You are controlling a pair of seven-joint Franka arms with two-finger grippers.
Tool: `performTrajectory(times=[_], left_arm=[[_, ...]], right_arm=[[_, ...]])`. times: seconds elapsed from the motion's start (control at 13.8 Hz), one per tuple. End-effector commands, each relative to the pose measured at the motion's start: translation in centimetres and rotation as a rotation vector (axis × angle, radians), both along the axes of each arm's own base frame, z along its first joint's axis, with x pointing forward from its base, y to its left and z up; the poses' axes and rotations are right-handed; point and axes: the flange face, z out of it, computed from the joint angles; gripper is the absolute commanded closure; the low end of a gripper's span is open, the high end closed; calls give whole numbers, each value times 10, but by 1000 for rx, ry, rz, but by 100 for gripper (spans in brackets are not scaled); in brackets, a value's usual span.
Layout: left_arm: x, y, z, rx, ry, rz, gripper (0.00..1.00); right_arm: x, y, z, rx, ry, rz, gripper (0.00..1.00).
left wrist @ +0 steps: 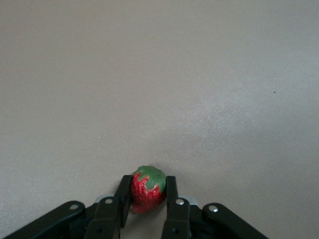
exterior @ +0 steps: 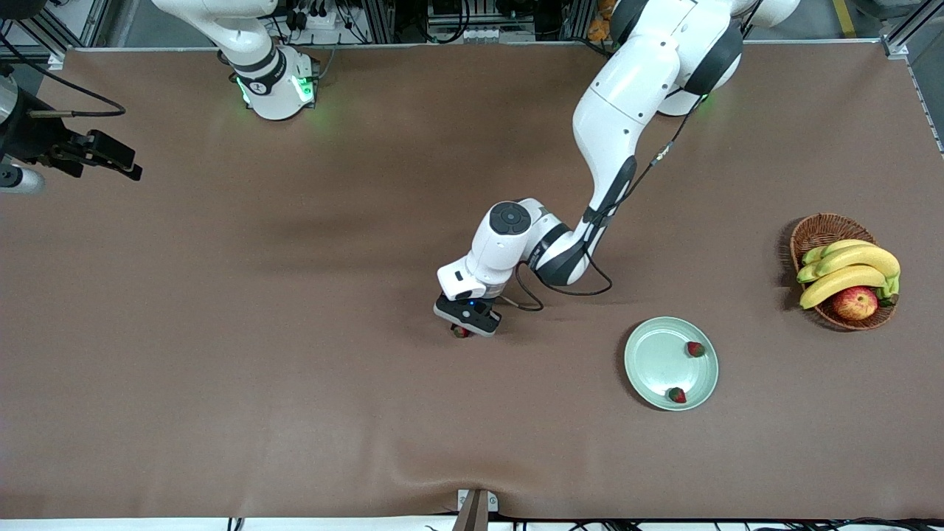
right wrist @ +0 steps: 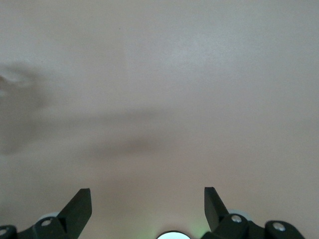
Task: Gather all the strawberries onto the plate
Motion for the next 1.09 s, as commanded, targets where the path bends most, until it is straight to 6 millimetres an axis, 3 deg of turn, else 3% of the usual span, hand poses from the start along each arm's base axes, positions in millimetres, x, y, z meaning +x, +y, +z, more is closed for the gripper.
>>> performTrajectory(times=[0.0, 0.29, 0.44, 0.58, 0.73, 1.02], left_arm=[[5, -2, 5, -2, -27, -13, 100], [15, 4, 32, -16, -47, 1, 100], [33, 22, 52, -22, -56, 35, 100], [35, 29, 63, 12, -25, 48, 100], [48, 49, 80, 29, 5, 82, 100], [72, 110, 83, 42, 61, 109, 100]], right_arm=[[0, -6, 12, -25, -22, 34, 0], [0, -9, 10, -26, -22, 37, 0], [0, -7, 10, -27, -22, 40, 0], [0, -7, 11, -25, -23, 40, 0], [1, -6, 11, -19, -24, 61, 0], [15, -9, 18, -18, -39, 125, 0]])
